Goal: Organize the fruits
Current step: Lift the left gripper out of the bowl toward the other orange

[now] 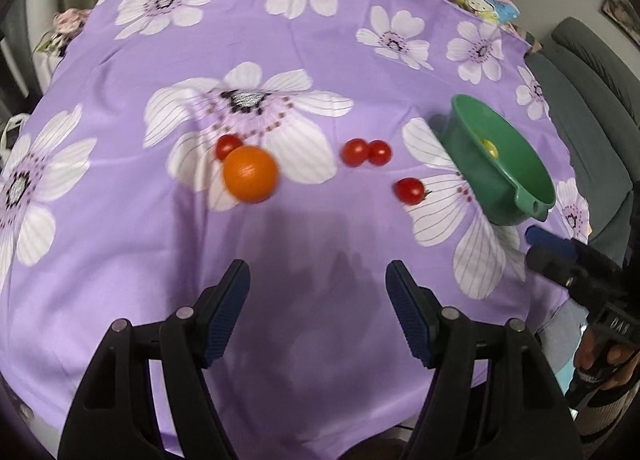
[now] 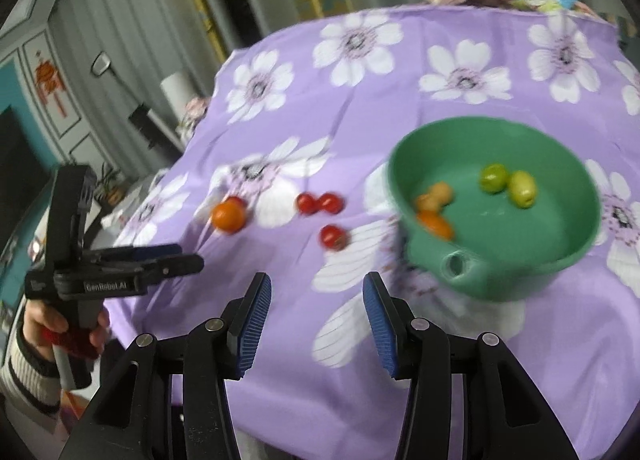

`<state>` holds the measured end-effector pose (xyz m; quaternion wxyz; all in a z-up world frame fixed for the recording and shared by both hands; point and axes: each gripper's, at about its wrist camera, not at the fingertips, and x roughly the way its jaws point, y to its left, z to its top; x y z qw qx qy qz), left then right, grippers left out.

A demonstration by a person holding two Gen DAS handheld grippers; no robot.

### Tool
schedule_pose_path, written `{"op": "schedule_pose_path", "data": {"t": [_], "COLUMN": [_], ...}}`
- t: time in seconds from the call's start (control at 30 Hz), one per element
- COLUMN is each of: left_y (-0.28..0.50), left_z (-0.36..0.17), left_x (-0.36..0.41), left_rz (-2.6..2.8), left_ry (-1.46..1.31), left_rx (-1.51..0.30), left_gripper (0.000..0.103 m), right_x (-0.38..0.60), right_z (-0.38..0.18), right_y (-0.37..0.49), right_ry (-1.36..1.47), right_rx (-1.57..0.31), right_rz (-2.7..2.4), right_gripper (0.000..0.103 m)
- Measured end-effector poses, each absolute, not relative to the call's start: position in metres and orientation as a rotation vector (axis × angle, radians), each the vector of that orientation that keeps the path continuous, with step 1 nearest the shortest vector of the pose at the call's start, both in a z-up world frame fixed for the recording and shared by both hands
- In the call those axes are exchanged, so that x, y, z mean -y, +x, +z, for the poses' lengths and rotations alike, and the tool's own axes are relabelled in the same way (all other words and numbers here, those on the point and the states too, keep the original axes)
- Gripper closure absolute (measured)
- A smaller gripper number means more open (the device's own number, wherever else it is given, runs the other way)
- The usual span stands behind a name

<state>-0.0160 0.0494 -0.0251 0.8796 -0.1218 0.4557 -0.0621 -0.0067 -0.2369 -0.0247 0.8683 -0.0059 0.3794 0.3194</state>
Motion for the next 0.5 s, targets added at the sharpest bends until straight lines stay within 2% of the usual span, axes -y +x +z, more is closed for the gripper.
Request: {"op": "schedule_pose_path", "data": {"t": [0.5], "left_y": [-0.026], "left_z": [-0.030], "left_x": [-0.089], "left_rz": [-0.072], "left_ry": [-0.267], "left_rx": [-0.919], "left_gripper": [0.032], "right_x": [0.170], "right_z": [-0.036], "right_y": [0.002], "right_ry": [-0.048], "right_rx": [-0.885], "right_rz": [0.787], "right_gripper": [0.055]}}
